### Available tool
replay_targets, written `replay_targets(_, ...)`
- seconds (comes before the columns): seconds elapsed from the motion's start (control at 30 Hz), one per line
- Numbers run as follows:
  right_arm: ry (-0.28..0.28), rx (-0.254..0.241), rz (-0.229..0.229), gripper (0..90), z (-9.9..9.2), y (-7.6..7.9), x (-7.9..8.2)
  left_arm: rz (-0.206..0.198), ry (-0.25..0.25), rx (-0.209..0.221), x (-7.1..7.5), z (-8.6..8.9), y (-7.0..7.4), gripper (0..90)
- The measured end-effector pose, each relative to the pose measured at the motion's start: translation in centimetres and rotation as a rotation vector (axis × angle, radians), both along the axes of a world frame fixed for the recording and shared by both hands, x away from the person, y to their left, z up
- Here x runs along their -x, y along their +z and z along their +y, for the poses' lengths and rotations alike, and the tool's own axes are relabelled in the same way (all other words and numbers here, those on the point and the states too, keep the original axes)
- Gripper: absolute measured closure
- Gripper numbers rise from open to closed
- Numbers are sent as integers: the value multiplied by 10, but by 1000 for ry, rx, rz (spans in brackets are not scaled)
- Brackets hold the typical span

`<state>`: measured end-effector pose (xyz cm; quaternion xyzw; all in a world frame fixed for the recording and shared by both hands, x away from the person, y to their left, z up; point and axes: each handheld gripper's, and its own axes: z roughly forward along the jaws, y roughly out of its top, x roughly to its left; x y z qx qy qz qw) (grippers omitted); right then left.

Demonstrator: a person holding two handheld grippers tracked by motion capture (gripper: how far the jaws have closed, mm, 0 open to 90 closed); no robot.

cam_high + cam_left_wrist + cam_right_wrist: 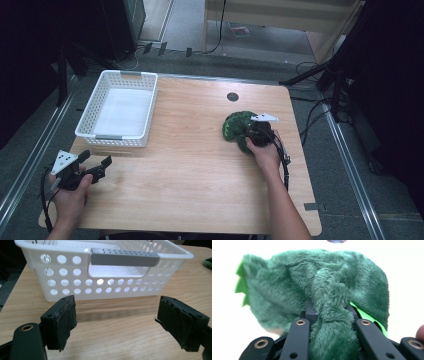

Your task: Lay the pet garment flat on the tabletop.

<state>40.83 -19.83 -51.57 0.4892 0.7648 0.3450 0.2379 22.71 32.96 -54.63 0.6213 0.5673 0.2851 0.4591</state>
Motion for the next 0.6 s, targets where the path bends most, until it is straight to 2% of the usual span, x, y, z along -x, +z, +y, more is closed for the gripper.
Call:
replay_targets(0.07, 29, -27, -27, 755, 1, 10, 8, -4, -5, -10, 1, -3, 3, 161)
replay_targets(0.1, 29, -27, -27, 755, 1, 10, 8, -11, -10, 6, 1, -5, 5, 161)
replay_targets(0.17, 75, -71, -80, 755, 5, 29, 24, -29, -35, 28, -1, -17, 15, 161)
replay_targets(0.2, 75, -71, -80, 755, 5, 29, 24, -29, -35, 28, -1, -17, 15, 161)
replay_targets(0.33, 157, -152, -143, 754, 17, 63, 53, -63, -99, 20, -4, -42, 30, 161)
replay_targets(0.37, 175, -163, -154, 753, 20, 69, 60, -77, -135, 12, -8, -54, 38, 161)
replay_targets(0.4, 191, -170, -163, 753, 24, 74, 66, -77, -135, 12, -8, -54, 38, 161)
replay_targets(0.5, 222, -173, -178, 752, 32, 82, 77, -100, -176, 42, -17, -70, 49, 161)
replay_targets(0.57, 270, -169, -187, 752, 45, 89, 95, -126, -196, 88, -25, -86, 60, 162)
replay_targets(0.6, 289, -171, -189, 752, 49, 91, 101, -126, -196, 88, -25, -86, 60, 162)
